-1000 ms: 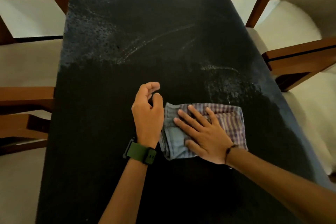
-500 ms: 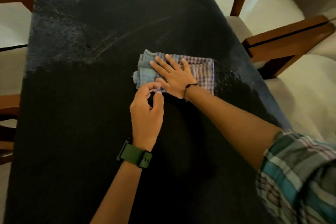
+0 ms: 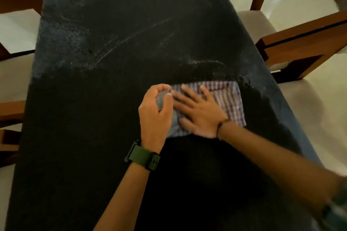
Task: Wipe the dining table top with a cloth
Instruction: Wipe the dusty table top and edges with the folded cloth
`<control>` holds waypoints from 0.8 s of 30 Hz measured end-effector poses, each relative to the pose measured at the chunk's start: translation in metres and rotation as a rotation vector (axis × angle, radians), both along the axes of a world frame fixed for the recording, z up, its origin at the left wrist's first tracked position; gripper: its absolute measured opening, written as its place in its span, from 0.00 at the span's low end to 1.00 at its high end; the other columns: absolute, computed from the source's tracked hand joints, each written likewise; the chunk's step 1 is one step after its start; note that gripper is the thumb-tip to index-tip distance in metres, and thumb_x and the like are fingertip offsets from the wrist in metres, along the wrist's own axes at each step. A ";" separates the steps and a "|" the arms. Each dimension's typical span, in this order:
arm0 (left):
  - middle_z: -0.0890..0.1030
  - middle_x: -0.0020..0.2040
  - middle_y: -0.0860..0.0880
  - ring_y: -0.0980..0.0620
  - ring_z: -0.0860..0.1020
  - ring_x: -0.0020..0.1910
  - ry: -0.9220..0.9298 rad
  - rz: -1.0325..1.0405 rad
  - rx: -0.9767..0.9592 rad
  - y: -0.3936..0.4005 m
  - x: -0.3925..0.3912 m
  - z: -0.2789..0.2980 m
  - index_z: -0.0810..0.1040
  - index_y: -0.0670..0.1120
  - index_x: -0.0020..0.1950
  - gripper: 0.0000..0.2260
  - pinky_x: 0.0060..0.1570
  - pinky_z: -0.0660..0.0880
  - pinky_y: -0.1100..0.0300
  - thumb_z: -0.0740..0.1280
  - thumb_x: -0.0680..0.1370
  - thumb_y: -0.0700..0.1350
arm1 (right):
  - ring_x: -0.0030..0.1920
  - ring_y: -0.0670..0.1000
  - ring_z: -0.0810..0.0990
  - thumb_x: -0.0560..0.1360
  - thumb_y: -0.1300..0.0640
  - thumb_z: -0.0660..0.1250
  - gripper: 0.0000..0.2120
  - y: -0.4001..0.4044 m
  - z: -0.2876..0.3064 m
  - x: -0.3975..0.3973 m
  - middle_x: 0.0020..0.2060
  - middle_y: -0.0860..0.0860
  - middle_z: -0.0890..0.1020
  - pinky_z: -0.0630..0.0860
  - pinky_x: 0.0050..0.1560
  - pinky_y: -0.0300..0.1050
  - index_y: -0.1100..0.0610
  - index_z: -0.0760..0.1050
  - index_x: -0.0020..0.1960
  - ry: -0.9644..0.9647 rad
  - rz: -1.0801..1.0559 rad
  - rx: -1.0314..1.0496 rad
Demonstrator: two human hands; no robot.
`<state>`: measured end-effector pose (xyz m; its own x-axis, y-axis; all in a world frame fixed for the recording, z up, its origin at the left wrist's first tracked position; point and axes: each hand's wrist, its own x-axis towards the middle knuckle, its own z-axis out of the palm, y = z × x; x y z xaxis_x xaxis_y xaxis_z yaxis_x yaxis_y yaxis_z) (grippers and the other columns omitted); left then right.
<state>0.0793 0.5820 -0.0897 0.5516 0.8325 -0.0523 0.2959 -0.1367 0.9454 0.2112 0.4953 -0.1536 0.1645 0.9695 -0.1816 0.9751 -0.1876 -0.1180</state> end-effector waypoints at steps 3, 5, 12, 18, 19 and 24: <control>0.77 0.48 0.55 0.55 0.77 0.49 0.026 0.028 -0.005 -0.011 0.011 -0.009 0.74 0.51 0.50 0.07 0.53 0.75 0.53 0.61 0.76 0.41 | 0.76 0.51 0.40 0.79 0.40 0.44 0.26 0.053 0.002 0.054 0.76 0.44 0.44 0.40 0.72 0.64 0.41 0.40 0.75 -0.051 -0.069 -0.038; 0.78 0.50 0.52 0.54 0.77 0.51 0.037 0.034 0.000 -0.017 0.018 -0.012 0.75 0.51 0.51 0.07 0.56 0.75 0.52 0.61 0.76 0.41 | 0.76 0.51 0.41 0.80 0.41 0.45 0.27 0.075 0.002 0.069 0.77 0.45 0.44 0.40 0.72 0.64 0.43 0.41 0.76 -0.042 -0.096 -0.045; 0.77 0.49 0.52 0.58 0.76 0.48 0.060 -0.018 0.104 -0.031 0.042 -0.010 0.73 0.51 0.51 0.07 0.47 0.72 0.69 0.60 0.77 0.41 | 0.75 0.52 0.38 0.80 0.43 0.45 0.27 -0.020 -0.001 0.026 0.76 0.44 0.42 0.38 0.71 0.65 0.45 0.41 0.76 0.041 0.029 0.023; 0.77 0.50 0.52 0.55 0.76 0.48 0.109 -0.048 0.191 -0.028 0.069 -0.024 0.73 0.51 0.51 0.07 0.50 0.74 0.60 0.60 0.77 0.40 | 0.76 0.51 0.45 0.77 0.40 0.47 0.27 -0.065 -0.007 0.059 0.76 0.43 0.50 0.40 0.70 0.64 0.41 0.50 0.75 0.037 0.042 0.060; 0.76 0.50 0.52 0.56 0.75 0.48 0.118 -0.044 0.226 -0.027 0.073 -0.026 0.73 0.50 0.51 0.07 0.50 0.73 0.61 0.60 0.77 0.39 | 0.76 0.51 0.44 0.77 0.41 0.47 0.27 -0.050 -0.005 0.077 0.76 0.43 0.49 0.41 0.70 0.64 0.41 0.49 0.75 0.004 -0.040 0.051; 0.77 0.50 0.48 0.50 0.76 0.51 0.146 -0.013 0.433 -0.033 0.083 -0.036 0.75 0.43 0.53 0.09 0.54 0.74 0.55 0.60 0.75 0.39 | 0.76 0.51 0.42 0.80 0.44 0.46 0.25 0.018 -0.004 0.142 0.77 0.45 0.45 0.39 0.70 0.65 0.42 0.44 0.76 0.018 -0.207 -0.009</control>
